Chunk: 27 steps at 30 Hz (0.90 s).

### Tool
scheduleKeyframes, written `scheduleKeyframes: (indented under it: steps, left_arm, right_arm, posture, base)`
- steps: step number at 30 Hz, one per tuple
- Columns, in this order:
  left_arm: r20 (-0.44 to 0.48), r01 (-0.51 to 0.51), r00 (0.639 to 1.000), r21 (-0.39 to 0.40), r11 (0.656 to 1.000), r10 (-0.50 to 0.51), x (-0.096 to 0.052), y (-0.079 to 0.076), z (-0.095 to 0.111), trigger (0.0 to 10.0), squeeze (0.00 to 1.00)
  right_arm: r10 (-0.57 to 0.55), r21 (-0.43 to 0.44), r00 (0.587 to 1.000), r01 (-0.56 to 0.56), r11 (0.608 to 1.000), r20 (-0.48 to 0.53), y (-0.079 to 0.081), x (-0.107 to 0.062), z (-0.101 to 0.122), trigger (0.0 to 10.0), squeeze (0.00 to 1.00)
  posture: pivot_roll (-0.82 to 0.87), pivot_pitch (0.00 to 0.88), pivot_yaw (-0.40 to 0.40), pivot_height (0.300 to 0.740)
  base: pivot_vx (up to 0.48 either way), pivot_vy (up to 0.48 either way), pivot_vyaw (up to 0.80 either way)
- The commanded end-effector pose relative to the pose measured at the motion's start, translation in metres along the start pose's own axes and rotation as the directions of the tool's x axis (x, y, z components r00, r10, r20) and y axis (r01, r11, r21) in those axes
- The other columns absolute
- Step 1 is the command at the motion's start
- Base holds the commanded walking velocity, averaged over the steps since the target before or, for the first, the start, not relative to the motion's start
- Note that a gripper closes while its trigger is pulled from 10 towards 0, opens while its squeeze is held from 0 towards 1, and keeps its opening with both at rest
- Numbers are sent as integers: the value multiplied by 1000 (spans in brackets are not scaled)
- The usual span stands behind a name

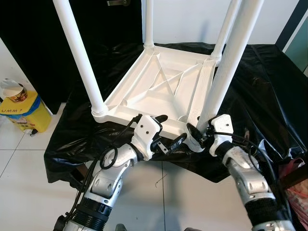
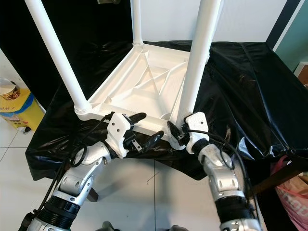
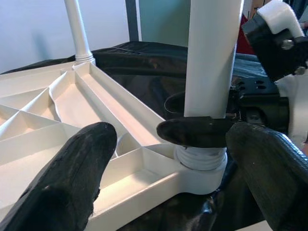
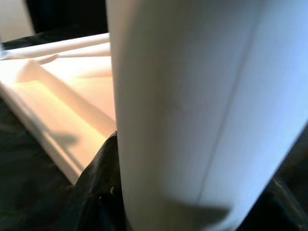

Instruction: Building children table

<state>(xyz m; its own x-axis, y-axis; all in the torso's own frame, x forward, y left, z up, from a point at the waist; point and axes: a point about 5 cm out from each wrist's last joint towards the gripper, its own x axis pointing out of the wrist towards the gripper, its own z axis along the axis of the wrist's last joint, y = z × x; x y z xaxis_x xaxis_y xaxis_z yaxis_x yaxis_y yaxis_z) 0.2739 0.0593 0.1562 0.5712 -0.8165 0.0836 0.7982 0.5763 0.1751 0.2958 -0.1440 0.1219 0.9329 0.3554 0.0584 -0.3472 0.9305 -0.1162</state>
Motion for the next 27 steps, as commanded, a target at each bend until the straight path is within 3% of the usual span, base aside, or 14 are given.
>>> scheduleKeyframes:
  steps: [1,4,8,10,11,13,21,27]
  left_arm:
    - [-2,15,1000,-5,1000,-15,0,-3,-1,10000,0]
    - [-2,17,1000,-6,1000,-17,0,-4,-1,10000,0]
    - [-3,22,1000,-6,1000,-22,0,-5,-2,10000,0]
    - [-2,21,1000,-8,1000,-21,0,-6,-1,10000,0]
    - [-2,21,1000,-8,1000,-21,0,-6,-1,10000,0]
    - [-2,19,1000,-8,1000,-19,0,-6,-2,10000,0]
    - [-4,25,1000,-7,1000,-25,-1,-8,-3,10000,0]
    - [-9,24,1000,-1,1000,-24,-2,-6,-3,10000,0]
  right_arm:
    - [-17,-14,996,15,1000,-87,2,-5,-16,10000,0]
    - [-51,-9,994,50,999,-94,3,-6,-16,10000,0]
    - [-182,3,977,183,983,-112,3,-10,-18,10000,0]
    - [-336,9,933,340,940,-128,2,-14,-22,10000,0]
    - [-336,9,933,340,940,-128,2,-14,-22,10000,0]
    - [-438,29,885,447,894,-158,6,-16,-25,10000,0]
    - [-372,51,920,380,923,-127,18,-11,-16,10000,0]
    - [-371,46,919,380,924,-130,21,-12,-15,10000,0]
  posture:
    - [-33,41,-21,740]
    - [-34,40,-21,740]
    - [-28,41,-26,740]
    - [-20,37,-35,740]
    - [-20,37,-35,740]
    - [-16,34,-35,740]
    - [-18,27,-36,740]
    - [-19,23,-35,740]
  base:
    - [0,0,0]
    - [0,0,0]
    - [0,0,0]
    - [0,0,0]
    - [0,0,0]
    - [0,0,0]
    - [0,0,0]
    - [0,0,0]
